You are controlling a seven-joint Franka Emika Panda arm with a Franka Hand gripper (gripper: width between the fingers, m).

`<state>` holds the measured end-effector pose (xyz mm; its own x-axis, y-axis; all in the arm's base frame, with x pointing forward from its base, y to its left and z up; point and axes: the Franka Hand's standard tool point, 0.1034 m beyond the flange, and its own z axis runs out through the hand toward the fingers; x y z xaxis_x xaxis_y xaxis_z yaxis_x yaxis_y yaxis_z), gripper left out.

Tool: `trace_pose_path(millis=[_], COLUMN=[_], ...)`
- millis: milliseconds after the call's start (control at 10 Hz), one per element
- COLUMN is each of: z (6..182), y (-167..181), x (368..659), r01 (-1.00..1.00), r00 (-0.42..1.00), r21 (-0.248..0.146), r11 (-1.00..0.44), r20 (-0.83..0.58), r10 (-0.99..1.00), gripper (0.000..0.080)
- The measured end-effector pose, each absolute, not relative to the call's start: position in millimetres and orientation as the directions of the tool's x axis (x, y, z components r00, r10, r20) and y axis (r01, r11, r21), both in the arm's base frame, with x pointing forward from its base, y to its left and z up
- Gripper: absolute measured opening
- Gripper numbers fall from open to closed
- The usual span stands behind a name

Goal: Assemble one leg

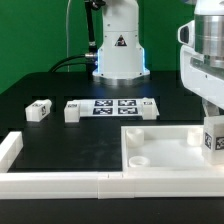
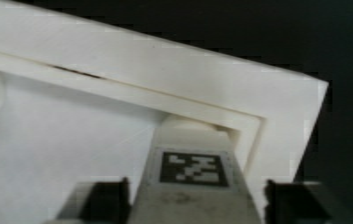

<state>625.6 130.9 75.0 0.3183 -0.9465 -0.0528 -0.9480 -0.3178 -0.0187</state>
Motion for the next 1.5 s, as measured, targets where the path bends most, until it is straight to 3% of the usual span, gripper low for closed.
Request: trace_pose_path(millis=[100,200,500,900,1100,1300,1400,1500], z=[76.6,76.6,69.8,70.0,70.0,69.9,69.9,69.5], y=[131.3,130.9,124.8,122.3,121.5,121.5,121.4,122.5], x=[626.6,627.0,625.8,626.9,627.0,627.0,627.0,627.6], r01=[-0.882,-0.779,-0.447,0.048,0.075,0.028,0.029,-0.177], r00=[0.472,0.627,0.894,0.999,0.997,1.000,1.000,0.984], r21=[-0.029,-0.038,-0.045,-0.019,-0.019,-0.019,-0.019,-0.026], r11=[-0.471,-0.626,-0.893,-0.999,-0.997,-0.999,-0.999,-0.984], r20=[-0.047,-0.040,-0.023,0.002,0.002,0.001,0.002,0.014], r10=[-0.881,-0.778,-0.447,0.048,0.075,0.028,0.029,-0.177], gripper=[0.0502,0.0618,0.0648,0.0649,0.0649,0.0392,0.0392,0.0290])
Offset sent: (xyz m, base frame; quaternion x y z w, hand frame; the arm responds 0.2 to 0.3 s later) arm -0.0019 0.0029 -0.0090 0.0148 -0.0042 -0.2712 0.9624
